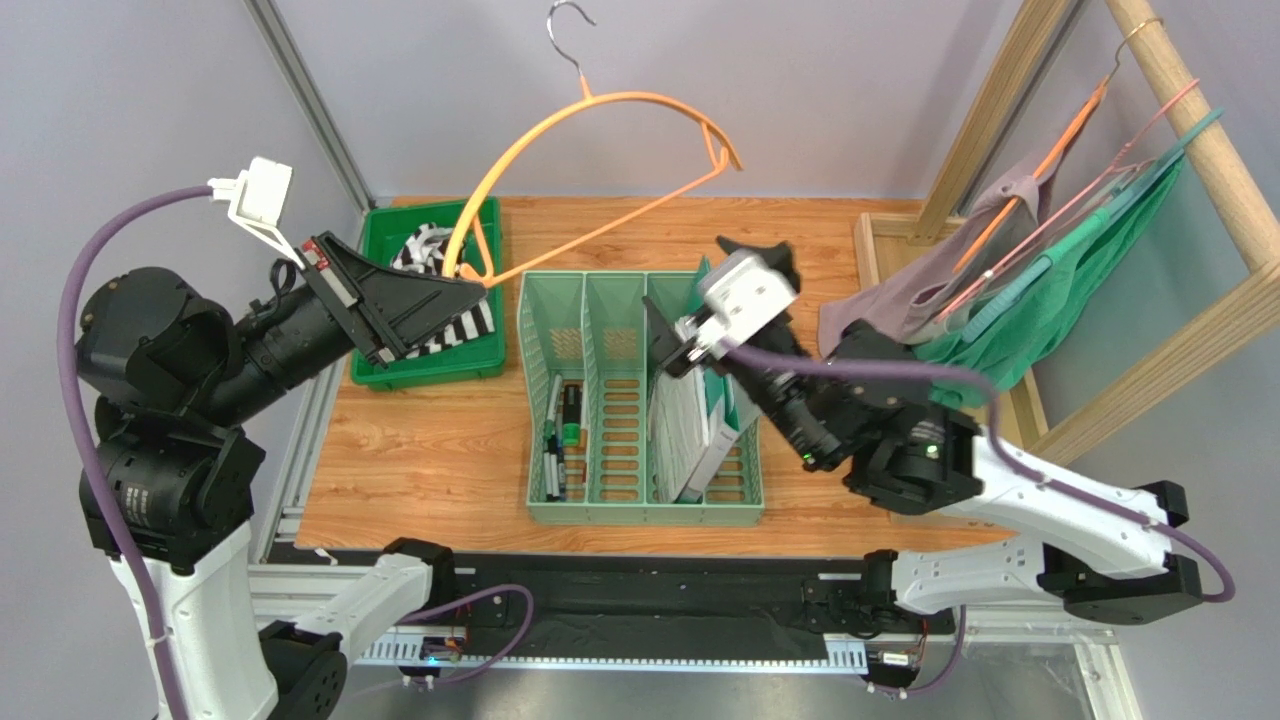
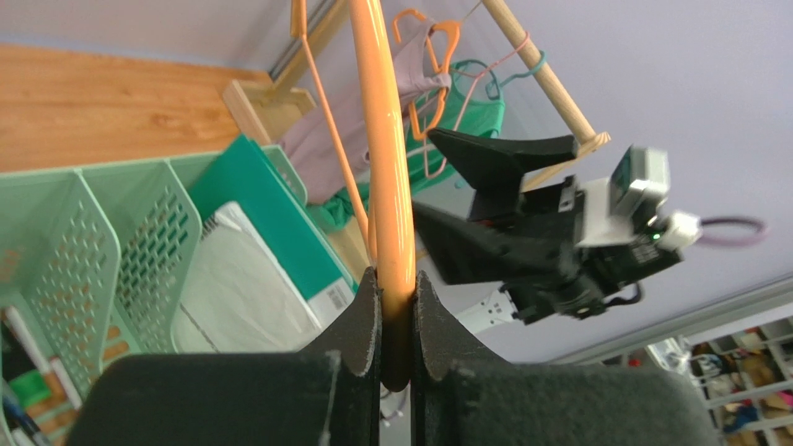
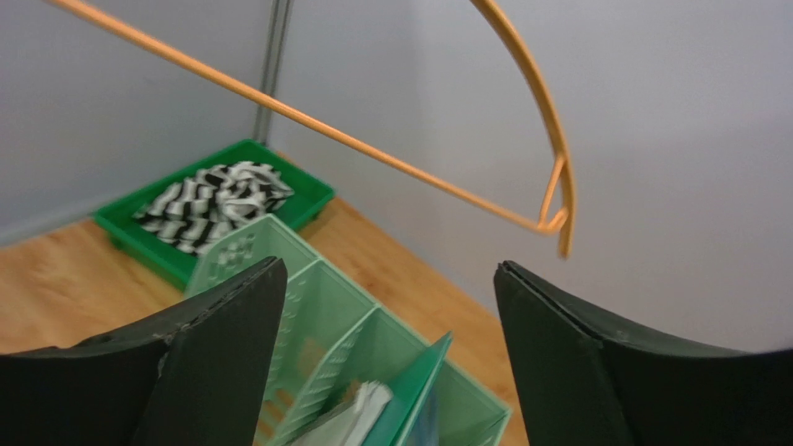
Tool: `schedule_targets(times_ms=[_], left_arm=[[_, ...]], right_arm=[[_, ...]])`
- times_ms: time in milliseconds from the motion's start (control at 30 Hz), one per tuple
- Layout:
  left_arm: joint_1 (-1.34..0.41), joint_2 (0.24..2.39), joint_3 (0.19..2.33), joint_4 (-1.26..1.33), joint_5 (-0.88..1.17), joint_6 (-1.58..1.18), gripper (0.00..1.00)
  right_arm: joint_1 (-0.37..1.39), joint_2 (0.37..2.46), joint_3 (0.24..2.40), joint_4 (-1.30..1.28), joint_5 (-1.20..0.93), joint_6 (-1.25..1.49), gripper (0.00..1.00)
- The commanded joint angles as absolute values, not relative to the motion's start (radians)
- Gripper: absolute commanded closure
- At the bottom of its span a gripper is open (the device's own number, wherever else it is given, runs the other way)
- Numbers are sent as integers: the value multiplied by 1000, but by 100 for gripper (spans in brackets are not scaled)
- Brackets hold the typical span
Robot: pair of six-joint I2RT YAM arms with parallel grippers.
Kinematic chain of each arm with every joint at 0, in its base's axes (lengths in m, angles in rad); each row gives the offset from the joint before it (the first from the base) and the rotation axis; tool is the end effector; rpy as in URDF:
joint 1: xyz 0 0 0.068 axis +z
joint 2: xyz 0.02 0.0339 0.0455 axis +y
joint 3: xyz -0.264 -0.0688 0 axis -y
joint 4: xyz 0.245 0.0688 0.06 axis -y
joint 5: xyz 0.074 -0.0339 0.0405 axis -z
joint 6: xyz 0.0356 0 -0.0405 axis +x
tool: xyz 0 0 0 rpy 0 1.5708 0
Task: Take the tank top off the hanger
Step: Place the hanger at the clothesline.
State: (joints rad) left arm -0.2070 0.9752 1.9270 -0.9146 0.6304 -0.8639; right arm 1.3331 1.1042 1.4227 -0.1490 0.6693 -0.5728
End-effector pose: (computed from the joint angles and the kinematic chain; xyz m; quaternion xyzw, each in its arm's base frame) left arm 0.0621 -0.0345 0.5702 -0.0015 0.6964 -0.5343 0.4791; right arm 0.0722 0.2043 0.5002 -0.3509 0.5574 0.0713 0.7490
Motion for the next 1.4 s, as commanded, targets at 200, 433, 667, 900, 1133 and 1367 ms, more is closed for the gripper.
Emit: schedule_targets(times_ms=[200, 433, 667, 900, 1133, 1367], left_arm=[[-206, 1031, 1851, -528, 666, -738, 100], [-268, 1083, 1907, -528, 583, -646, 100], [-279, 1089, 1902, -575, 528, -532, 100], [-281, 1071, 1818, -575, 503, -460, 100], [-287, 1071, 1781, -558, 500, -474, 100], [-295, 1065, 1767, -557, 523, -474, 100]], right_arm=[[1335, 1248, 2049, -523, 609, 397, 20], [1041, 1466, 2286, -641, 109, 808, 31], [1028, 1560, 2312, -574, 41, 785, 16], [1023, 1644, 2309, -505, 15, 713, 13], [1023, 1655, 2312, -476, 75, 640, 15], [1023, 1716, 2330, -422, 106, 543, 30]])
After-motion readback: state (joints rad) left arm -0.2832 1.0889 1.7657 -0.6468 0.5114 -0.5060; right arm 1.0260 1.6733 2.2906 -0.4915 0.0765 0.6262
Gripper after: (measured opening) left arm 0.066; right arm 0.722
